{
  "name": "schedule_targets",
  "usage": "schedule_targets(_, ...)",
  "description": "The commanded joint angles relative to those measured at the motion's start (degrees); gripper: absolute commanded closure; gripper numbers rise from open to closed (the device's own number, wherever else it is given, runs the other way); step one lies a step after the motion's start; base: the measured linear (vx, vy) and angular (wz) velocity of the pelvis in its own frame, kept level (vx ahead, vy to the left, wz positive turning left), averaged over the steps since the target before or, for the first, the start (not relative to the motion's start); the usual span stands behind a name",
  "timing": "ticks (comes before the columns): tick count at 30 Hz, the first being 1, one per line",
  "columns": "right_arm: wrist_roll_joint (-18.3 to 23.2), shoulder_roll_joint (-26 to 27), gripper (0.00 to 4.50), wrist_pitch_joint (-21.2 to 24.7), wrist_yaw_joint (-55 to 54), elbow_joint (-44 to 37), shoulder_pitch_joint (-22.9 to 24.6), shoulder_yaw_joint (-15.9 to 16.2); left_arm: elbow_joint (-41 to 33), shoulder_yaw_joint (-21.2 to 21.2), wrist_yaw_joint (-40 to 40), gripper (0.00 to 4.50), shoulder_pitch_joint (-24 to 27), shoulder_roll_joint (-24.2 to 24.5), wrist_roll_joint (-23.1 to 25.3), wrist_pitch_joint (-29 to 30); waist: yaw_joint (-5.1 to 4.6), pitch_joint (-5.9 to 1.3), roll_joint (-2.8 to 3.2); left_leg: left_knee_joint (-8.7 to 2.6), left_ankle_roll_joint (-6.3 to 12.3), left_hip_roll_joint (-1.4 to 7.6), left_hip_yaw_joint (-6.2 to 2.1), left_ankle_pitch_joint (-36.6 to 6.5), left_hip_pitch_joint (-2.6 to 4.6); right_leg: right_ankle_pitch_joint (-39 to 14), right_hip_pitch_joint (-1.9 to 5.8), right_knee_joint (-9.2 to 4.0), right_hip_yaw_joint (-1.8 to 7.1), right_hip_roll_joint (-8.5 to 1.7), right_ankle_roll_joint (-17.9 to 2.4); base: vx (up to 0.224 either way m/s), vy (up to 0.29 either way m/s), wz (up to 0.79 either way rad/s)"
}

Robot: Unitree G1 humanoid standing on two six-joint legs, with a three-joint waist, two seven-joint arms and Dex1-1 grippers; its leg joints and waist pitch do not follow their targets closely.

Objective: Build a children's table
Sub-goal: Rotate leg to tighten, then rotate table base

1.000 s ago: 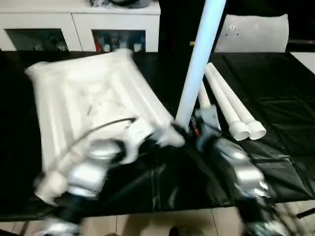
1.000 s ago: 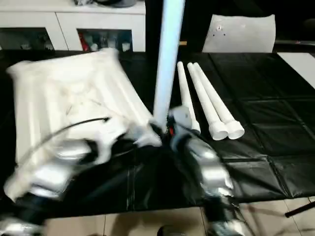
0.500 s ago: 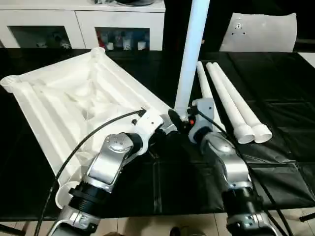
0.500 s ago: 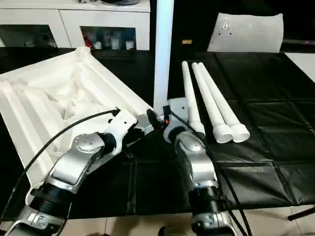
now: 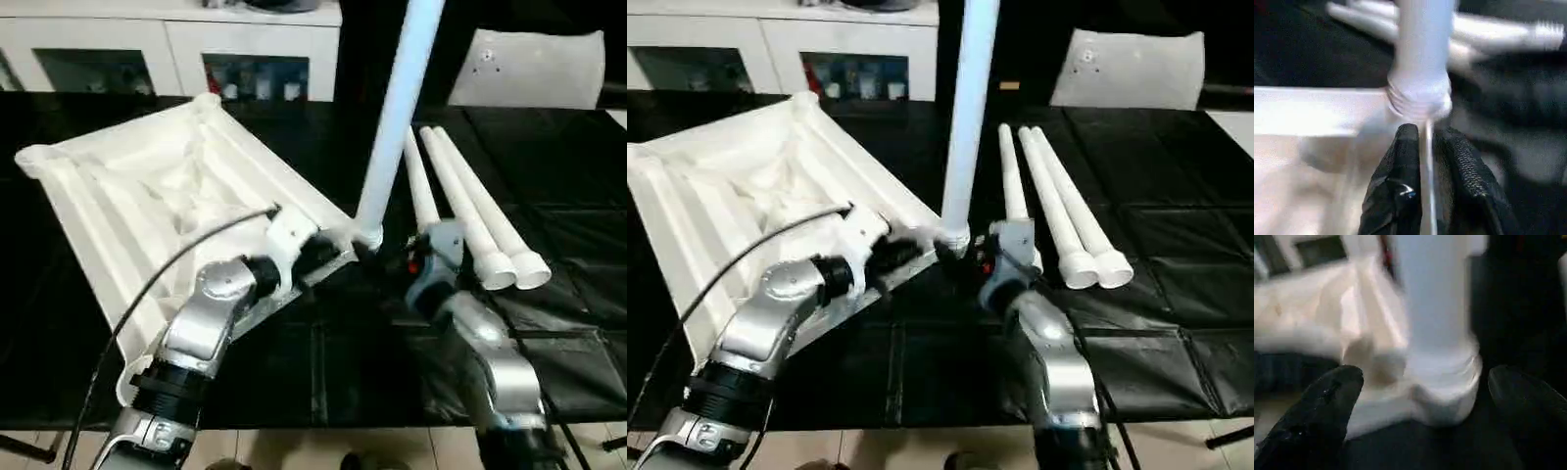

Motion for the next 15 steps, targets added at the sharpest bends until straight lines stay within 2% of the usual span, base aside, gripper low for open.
schedule_targets(1,-0.96,-0.47,0.00,2.28,-0.02,-1.40,0.52,0.83,-2.05,2.60,1.22,3.52,-0.37,0.59,-1.38,1.52,0.25,-4.11,-0.13,-3.16,4.02,1.80,-0.25,-5.03,-0.30,-6.04,3.67,-3.39,2.64,-3.96,-13.12,0.000,0.000,0.00)
schedule_targets(2,-0.98,-0.77,0.00,2.87,0.30,-1.46,0.68,1.67,-2.26,3.78,1.75,3.52,-0.67,1.67,-1.43,2.07,0.25,-4.04,-0.16,-3.24,3.47,1.76,-0.32,-6.31,-0.26,-9.04,3.57,-3.66,2.55,-3.97,-12.37,0.000,0.000,0.00)
schedule_targets(3,-0.96,-1.10,0.00,3.63,0.68,-1.56,0.84,2.64,-2.40,5.00,2.38,3.52,-1.02,3.08,-1.31,2.54,0.32,-4.02,0.25,-3.21,3.12,1.69,-0.38,-6.83,-0.14,-10.18,3.48,-3.71,2.54,-3.90,-11.96,0.000,0.000,0.00)
schedule_targets(4,-0.89,-1.32,0.00,4.20,0.96,-1.73,0.94,3.32,-2.36,5.61,2.77,3.52,-1.21,4.20,-1.07,2.60,0.07,-3.89,0.11,-3.26,2.67,1.62,-0.40,-7.57,-0.26,-11.78,3.42,-3.90,2.56,-3.81,-11.01,0.000,0.000,0.00)
schedule_targets(5,-1.51,-1.65,0.00,5.94,1.54,-1.53,0.71,5.41,-2.67,7.10,5.48,3.52,-1.59,9.31,2.65,3.70,-0.02,-3.83,0.33,-3.28,2.10,1.60,-0.50,-8.65,-0.16,-13.45,3.27,-3.97,2.56,-3.77,-10.26,0.000,0.000,0.00)
schedule_targets(6,-1.88,-1.69,0.00,6.83,1.70,-1.20,0.40,6.33,-2.92,8.12,6.71,3.52,-1.69,12.05,4.50,4.72,-0.26,-3.78,0.18,-3.38,1.73,1.53,-0.65,-9.28,-0.28,-14.80,3.32,-4.01,2.53,-3.63,-9.10,0.000,0.000,0.00)
schedule_targets(7,-2.26,-1.66,0.00,7.71,1.79,-0.71,0.02,7.24,-3.43,9.84,7.81,3.52,-1.62,14.97,5.95,6.28,-0.33,-3.81,0.29,-3.35,1.41,1.48,-0.74,-9.21,-0.31,-15.28,3.33,-3.88,2.50,-3.62,-8.64,0.000,0.000,0.00)
schedule_targets(8,-2.35,-1.65,0.00,7.94,1.80,-0.61,-0.05,7.46,-3.62,10.34,8.05,3.81,-1.55,15.69,6.25,6.73,-0.62,-3.77,0.48,-3.36,0.79,1.45,-0.84,-9.36,-0.19,-16.14,3.17,-3.89,2.53,-3.57,-8.25,0.000,0.000,0.00)
schedule_targets(9,-2.91,-1.60,0.00,8.30,1.52,0.52,-0.74,8.16,-4.36,11.82,9.08,3.88,-0.83,19.02,8.29,8.05,-0.63,-3.78,0.61,-3.21,0.37,1.57,-0.81,-9.76,0.25,-16.75,2.82,-4.01,2.58,-3.61,-8.54,0.000,0.000,0.00)
schedule_targets(10,-2.91,-1.60,0.00,8.30,1.52,0.52,-0.74,8.16,-4.36,11.82,9.08,3.88,-0.83,19.02,8.29,8.05,-0.49,-3.79,0.68,-3.18,0.27,1.62,-0.78,-9.66,0.42,-16.35,2.67,-3.97,2.66,-3.61,-8.85,0.000,0.000,0.00)
schedule_targets(11,-3.29,-1.48,0.00,8.45,1.28,1.50,-1.28,8.46,-4.78,12.12,9.24,3.91,-0.05,21.42,9.94,8.51,-0.37,-3.74,0.85,-3.34,-0.01,1.77,-0.86,-9.09,0.30,-14.16,2.74,-3.63,2.72,-3.53,-9.74,0.000,0.000,0.00)
schedule_targets(12,-3.78,-1.32,0.00,8.62,0.97,2.45,-1.74,8.72,-5.38,12.18,8.96,4.01,1.04,23.86,11.52,9.10,-0.20,-3.84,1.07,-3.37,-0.30,1.82,-0.88,-9.09,0.48,-12.46,2.55,-3.32,2.65,-3.46,-10.34,0.000,0.000,0.00)
schedule_targets(13,-4.18,-1.14,0.00,8.66,0.72,3.45,-2.28,8.88,-5.66,12.65,9.23,4.15,1.90,25.48,12.62,9.85,-0.27,-3.79,1.08,-3.46,-0.37,1.80,-0.87,-9.32,0.41,-12.00,2.59,-3.24,2.65,-3.41,-10.56,0.000,0.000,0.00)
schedule_targets(14,-4.50,-0.90,0.00,8.93,-0.18,5.19,-3.52,9.26,-6.20,13.45,9.61,4.26,3.57,28.33,13.66,11.50,-0.12,-3.84,1.37,-3.41,-0.82,1.84,-0.89,-9.72,0.57,-10.95,2.48,-3.07,2.64,-3.46,-11.03,0.000,0.000,0.00)
schedule_targets(15,-4.58,-0.84,0.00,9.07,-0.49,5.63,-3.88,9.35,-6.47,13.72,9.62,4.30,4.14,29.09,13.85,12.12,-0.28,-3.86,0.99,-3.51,-0.99,1.68,-0.85,-9.52,0.25,-10.17,2.72,-2.93,2.64,-3.42,-11.31,0.000,0.000,0.00)
